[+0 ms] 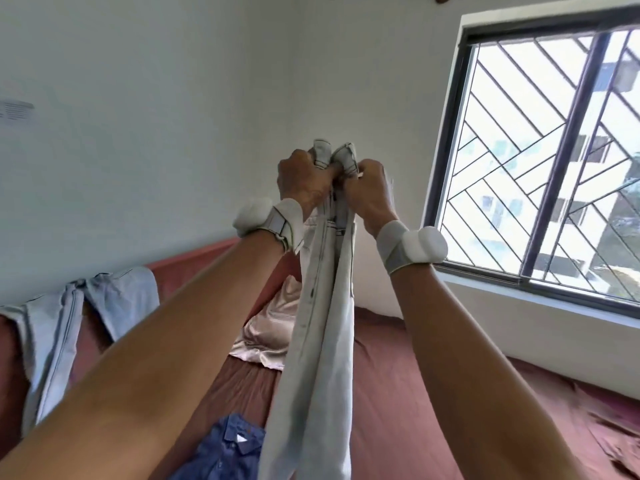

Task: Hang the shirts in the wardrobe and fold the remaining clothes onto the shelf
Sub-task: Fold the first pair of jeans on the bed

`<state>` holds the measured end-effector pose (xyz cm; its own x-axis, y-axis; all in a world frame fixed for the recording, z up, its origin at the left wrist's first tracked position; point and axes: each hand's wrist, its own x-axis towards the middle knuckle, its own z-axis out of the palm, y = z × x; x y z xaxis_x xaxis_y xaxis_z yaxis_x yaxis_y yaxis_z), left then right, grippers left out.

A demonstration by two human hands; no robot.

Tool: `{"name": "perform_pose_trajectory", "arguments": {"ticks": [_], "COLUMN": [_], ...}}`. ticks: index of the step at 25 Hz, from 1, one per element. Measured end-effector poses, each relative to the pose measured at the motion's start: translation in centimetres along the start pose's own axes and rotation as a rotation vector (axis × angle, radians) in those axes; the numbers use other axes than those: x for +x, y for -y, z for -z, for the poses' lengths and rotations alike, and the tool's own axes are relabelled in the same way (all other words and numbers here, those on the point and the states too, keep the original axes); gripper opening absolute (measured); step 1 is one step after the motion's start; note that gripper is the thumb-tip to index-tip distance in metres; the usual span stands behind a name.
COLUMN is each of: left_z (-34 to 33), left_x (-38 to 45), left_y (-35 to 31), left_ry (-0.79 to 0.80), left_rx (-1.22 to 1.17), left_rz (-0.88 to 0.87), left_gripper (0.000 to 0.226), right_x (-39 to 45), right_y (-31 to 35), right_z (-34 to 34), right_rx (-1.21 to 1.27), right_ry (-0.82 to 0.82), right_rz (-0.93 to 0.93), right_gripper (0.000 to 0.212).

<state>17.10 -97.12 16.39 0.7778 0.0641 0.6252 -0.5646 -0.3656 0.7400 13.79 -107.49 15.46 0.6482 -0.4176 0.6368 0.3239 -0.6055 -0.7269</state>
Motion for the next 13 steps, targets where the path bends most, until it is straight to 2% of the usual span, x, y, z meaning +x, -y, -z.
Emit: {"name": "perform_pose_trajectory", "arguments": {"ticks": [4, 7, 8, 10, 11, 13], "left_z": [-1.5, -2.6, -3.0, -4.2, -4.8, -5.6], "left_x": [-2.1, -3.4, -3.5, -3.8, -4.4, -5.3], "left_y": [-1.4, -0.6, 0.0, 1.1, 1.0, 0.9], "left_ry": [0.2, 0.418, 0.448, 0.441, 0.416, 0.252], "left_rx": [-0.092, -0.226, -0.241, -0.328, -0.347, -0.344], "left_rz": [0.03, 0.054, 0.012, -0.034, 0.005, 0.078], "left_gripper": [0.05, 0.053, 0.064, 0.089, 0.092, 0.077], "right_x": [0.5, 1.0, 0.8, 0.3, -0.1, -0.9], "right_y": [-0.6, -0.1, 0.0, -0.3, -0.5, -1.7], "right_z": [1.8, 3.0, 3.2, 3.8, 4.0, 4.1], "right_rx": [0.147, 0.492, 0.609, 0.67, 0.66, 0.676], "right_ry": [-0.008, 0.156, 0.22, 0.318, 0.331, 0.338], "right_rz": [-0.097, -0.165, -0.184, -0.195, -0.189, -0.161], "right_gripper": [0.015, 0.023, 0.027, 0.037, 0.043, 0.046]}}
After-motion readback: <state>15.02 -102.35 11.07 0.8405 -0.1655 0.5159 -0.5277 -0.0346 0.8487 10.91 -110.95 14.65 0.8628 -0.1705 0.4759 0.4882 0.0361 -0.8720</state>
